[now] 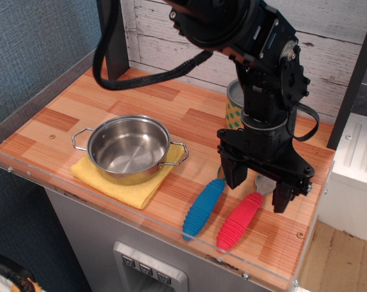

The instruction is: The red and blue spoons are separated.

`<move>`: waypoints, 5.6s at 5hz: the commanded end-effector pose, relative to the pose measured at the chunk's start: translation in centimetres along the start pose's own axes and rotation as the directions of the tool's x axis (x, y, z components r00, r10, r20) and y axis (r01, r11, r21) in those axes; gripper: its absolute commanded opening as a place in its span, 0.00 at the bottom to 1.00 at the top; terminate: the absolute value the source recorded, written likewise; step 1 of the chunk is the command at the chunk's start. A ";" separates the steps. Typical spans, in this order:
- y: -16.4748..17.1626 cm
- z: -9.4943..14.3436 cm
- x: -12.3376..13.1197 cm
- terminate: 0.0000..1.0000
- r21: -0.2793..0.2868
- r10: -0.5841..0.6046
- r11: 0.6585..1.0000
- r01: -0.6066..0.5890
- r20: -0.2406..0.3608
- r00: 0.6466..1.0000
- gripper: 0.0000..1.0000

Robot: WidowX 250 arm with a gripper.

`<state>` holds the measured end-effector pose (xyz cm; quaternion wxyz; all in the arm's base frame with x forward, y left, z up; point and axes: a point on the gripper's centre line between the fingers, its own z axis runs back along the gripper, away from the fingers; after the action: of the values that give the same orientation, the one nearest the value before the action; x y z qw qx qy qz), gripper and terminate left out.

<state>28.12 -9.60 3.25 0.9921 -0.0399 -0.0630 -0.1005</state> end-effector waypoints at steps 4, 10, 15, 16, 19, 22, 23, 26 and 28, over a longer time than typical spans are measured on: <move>-0.6 -1.1 0.4 0.00 -0.007 -0.006 1.000 0.006 0.005 1.000 1.00; 0.7 -0.3 -0.7 0.00 0.008 0.040 0.999 -0.040 0.017 0.999 0.00; 10.4 7.7 -3.6 0.00 0.059 0.200 0.978 -0.199 -0.024 0.979 0.00; 13.3 8.5 -4.0 0.00 0.108 0.224 0.970 -0.217 -0.055 0.973 0.00; 21.5 7.8 -5.3 0.00 0.214 0.230 0.955 -0.207 -0.088 0.969 0.00; 25.0 5.7 -4.8 0.00 0.219 0.168 0.963 -0.158 -0.028 0.985 0.00; 25.4 4.8 -4.5 0.00 0.209 0.192 0.960 -0.185 -0.018 0.981 0.00; 26.4 3.0 -4.5 0.00 0.194 0.217 0.959 -0.208 -0.031 0.976 0.00; 26.3 2.4 -4.6 0.00 0.193 0.243 0.954 -0.231 -0.040 0.969 0.00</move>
<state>28.66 17.08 1.94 0.9986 0.0401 -0.0227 0.0248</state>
